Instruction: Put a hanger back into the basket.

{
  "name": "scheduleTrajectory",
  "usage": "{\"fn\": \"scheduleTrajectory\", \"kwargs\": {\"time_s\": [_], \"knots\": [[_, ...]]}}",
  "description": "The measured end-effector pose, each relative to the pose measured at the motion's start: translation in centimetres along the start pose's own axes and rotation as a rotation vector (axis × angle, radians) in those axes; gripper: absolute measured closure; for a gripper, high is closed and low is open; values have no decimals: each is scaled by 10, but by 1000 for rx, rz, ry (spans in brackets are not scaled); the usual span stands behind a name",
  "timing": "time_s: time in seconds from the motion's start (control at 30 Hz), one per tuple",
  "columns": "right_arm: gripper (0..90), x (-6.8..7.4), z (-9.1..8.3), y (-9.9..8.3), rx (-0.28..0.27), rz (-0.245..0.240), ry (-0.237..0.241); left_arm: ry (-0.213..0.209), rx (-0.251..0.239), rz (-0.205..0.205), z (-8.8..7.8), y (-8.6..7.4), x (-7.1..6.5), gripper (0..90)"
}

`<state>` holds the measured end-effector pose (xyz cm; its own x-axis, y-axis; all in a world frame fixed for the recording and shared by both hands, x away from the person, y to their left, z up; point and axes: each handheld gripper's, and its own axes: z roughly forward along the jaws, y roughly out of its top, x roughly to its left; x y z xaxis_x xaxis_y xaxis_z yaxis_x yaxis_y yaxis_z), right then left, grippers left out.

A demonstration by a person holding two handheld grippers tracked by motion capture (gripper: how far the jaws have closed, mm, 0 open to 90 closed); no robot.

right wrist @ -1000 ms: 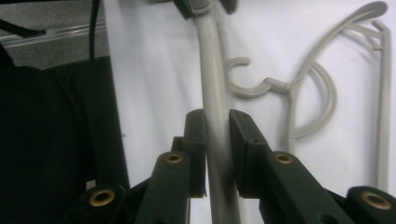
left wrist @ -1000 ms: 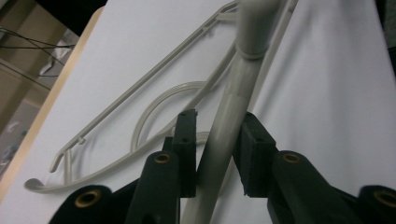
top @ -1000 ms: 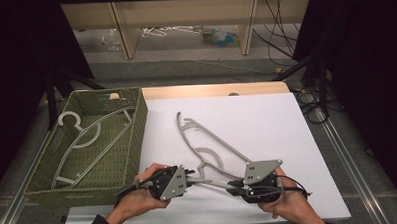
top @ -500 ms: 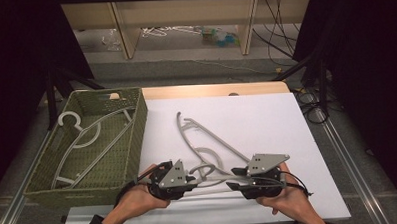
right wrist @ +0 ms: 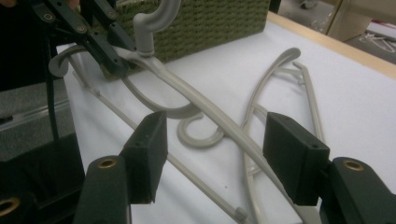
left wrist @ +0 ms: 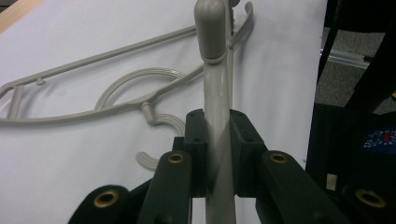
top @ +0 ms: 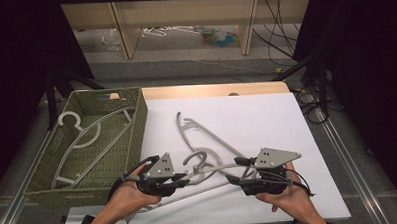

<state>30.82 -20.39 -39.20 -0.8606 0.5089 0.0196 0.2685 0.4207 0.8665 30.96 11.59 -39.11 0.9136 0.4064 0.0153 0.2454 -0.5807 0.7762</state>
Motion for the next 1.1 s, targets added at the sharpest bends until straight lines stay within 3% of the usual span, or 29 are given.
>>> {"fn": "scheduleTrajectory", "kwargs": {"time_s": [0.13, 0.43, 0.5, 0.63, 0.7, 0.93, 1.1], "knots": [[407, 1, -1, 0, -29, -5, -5, 27, -8, -19, -13, 2, 6, 791], [377, 6, 1, -2, -15, -14, 18, 87, -72, -116, -46, 3, 20, 791], [369, 6, 0, -3, -12, -12, 19, 119, -80, -110, -59, 8, 24, 791], [346, 8, 5, -6, -13, -15, 31, 131, -138, -143, -80, 18, 26, 790], [336, 9, 6, -6, 0, -16, 48, 135, -156, -138, -90, 22, 28, 790], [310, 9, 7, -7, 9, -10, 50, 180, -166, -143, -123, 27, 45, 791], [300, 8, 9, -9, 18, 0, 46, 256, -165, -176, -143, 20, 66, 791]]}}
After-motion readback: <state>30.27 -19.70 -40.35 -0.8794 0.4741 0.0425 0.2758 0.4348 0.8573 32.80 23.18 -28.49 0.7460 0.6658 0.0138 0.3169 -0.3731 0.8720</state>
